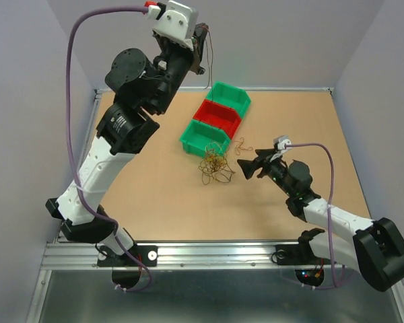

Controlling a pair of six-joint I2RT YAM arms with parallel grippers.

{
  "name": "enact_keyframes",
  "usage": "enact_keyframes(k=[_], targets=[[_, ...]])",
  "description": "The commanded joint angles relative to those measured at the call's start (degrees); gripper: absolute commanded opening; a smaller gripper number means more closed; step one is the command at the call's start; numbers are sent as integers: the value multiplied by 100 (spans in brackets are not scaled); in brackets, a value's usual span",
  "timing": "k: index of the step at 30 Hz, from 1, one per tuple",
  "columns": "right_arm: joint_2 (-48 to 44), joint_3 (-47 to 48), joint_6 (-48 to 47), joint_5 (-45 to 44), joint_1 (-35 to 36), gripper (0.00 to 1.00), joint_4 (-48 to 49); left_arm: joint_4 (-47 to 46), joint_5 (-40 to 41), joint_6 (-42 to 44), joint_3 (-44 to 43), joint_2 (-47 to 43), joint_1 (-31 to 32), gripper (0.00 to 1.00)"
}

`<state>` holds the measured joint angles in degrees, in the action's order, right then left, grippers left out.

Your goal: Untangle the cables

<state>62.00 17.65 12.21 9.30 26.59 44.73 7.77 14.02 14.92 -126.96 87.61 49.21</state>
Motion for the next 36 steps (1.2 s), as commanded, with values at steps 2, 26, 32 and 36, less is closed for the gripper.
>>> enact_keyframes(k=[2,26,32,36], targets=[[-442,546,-219,1143,-40,96,264,40,197,55,-101,256,-8,0],[2375,3191,712,2645,4,82,1090,-161,30,143,-312,247,89,0],[3186,3219,792,2262,426,59,1301,-381,294,257,-1032,379,124,0],[3556,2746,862,1681,426,44,1406,-794,592,301,-963,-85,124,0]])
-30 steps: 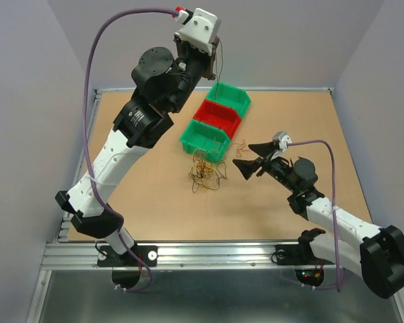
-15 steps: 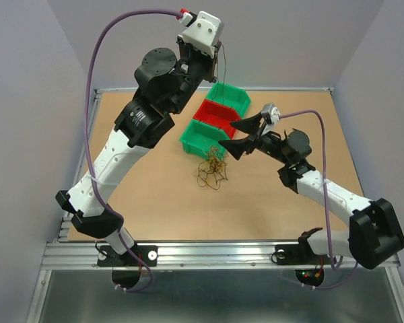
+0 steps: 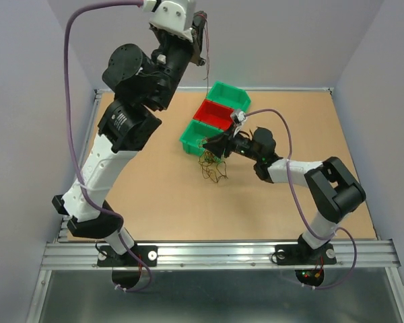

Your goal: Untangle the cables

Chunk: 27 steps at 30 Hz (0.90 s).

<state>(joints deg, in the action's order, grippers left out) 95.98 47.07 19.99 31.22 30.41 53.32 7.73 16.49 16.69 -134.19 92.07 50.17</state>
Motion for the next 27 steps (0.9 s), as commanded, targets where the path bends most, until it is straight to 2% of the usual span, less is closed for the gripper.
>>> enact_keyframes(k=[1,2,3,6,11,13,17,18,19,21,22,24,25,27], targets=[[201,-329,41,-608,44,44,574,-1103,537,133,-126,-654,28,0],[201,-443,5,-652,52,44,592,-1228,670,150,-81,-873,28,0],[184,-566,-4,-705,44,28,618,-1325,767,177,-37,-971,28,0],[-18,-1111,-91,-942,44,8,653,-1659,1310,379,59,-1330,28,0],[-956,-2173,-31,-2109,26,1,627,-2353,1813,993,753,-1797,28,0],[-1291,-2481,144,-2775,-9,1,444,-2582,1962,1230,1173,-1947,28,0],[-1933,-2772,339,-3307,-220,0,3,-2636,2200,1425,1360,-1869,19,0],[-2135,-2791,269,-3211,-229,3,-14,-2610,2131,1416,1378,-1860,19,0],[-2206,-2791,77,-2679,-229,17,3,-2583,2052,1390,1439,-1860,19,0],[-2321,-2738,-126,-1984,-229,60,12,-2373,1824,1267,1474,-1860,19,0],[-2321,-2590,-318,-1179,-220,84,38,-2224,1622,1162,1492,-1851,19,0],[-2304,-2423,-373,-559,-220,96,56,-2074,1463,1013,1527,-1825,19,0],[-2295,-2274,-390,-86,-185,99,125,-2030,1332,934,1649,-1842,19,0],[-2286,-2141,-382,234,-115,100,196,-1977,1190,863,1808,-1877,19,0]])
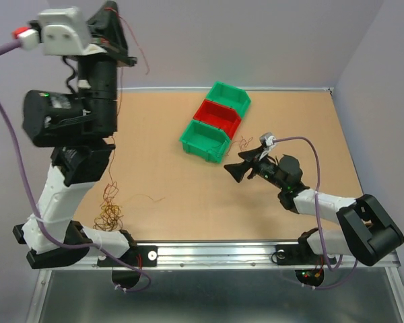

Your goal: Untangle the cables

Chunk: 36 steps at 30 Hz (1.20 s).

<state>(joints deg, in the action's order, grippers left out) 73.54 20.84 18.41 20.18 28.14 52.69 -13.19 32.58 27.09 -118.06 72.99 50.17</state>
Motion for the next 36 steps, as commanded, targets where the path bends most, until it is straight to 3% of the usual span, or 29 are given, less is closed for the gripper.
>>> enact_keyframes(k=[1,11,21,24,29,36], targets=[[-50,595,-233,1469,147,100,286,115,-532,-213,344,22,19,0],[196,1641,-101,1646,385,100,260,264,-928,-450,416,452,54,0],[1135,2819,-417,1058,552,100,181,607,-1271,-1022,266,672,335,0],[1565,3118,-453,1364,596,100,189,695,-1333,-1066,143,812,397,0],[1796,3172,-821,1410,1096,100,225,774,-1271,-1039,-50,1041,432,0],[1383,2751,-857,1050,1220,100,251,660,-1078,-864,169,1060,432,0]])
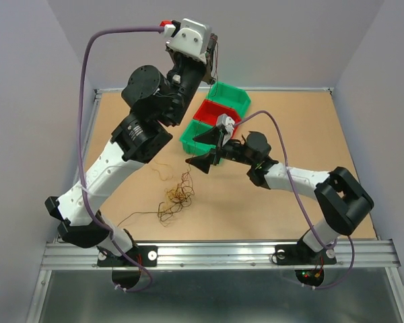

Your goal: Untangle the cables

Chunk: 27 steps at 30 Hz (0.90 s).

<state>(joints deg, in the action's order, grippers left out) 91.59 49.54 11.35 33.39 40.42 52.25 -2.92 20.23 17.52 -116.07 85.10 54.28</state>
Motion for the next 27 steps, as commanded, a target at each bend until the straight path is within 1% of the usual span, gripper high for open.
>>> enact_keyframes(k=[1,6,8,10,11,13,14,16,19,22,23,26,27], targets=[[-562,-285,-151,-428,0,100,295,-481,244,181,92,-178,12,0],[-932,-848,-239,-965,9,100,295,-736,534,393,409,-292,21,0],[-1029,-989,-256,-1176,9,100,303,-859,657,401,672,-432,21,0],[-1135,-1157,-283,-1072,9,100,338,-1069,676,401,1032,-713,21,0],[-1143,-1183,-274,-801,9,100,373,-1305,649,393,1469,-827,21,0],[-1074,-1122,-222,-562,27,100,435,-1579,562,437,1919,-1144,21,0],[-1030,-1070,-221,-500,44,100,435,-1824,465,445,2313,-1232,21,0],[-828,-859,-239,-535,97,100,435,-1993,351,445,2614,-1443,21,0],[-486,-543,-230,-491,158,100,435,-1888,298,367,2564,-1488,21,0],[190,10,-248,-386,404,99,427,-1774,262,322,2423,-1461,21,0],[288,90,-283,-446,492,98,426,-1739,297,340,2327,-1452,21,0],[691,353,-327,-718,765,91,453,-1616,412,427,2029,-1330,21,0],[824,424,-318,-772,817,88,488,-1598,429,454,1957,-1277,21,0]])
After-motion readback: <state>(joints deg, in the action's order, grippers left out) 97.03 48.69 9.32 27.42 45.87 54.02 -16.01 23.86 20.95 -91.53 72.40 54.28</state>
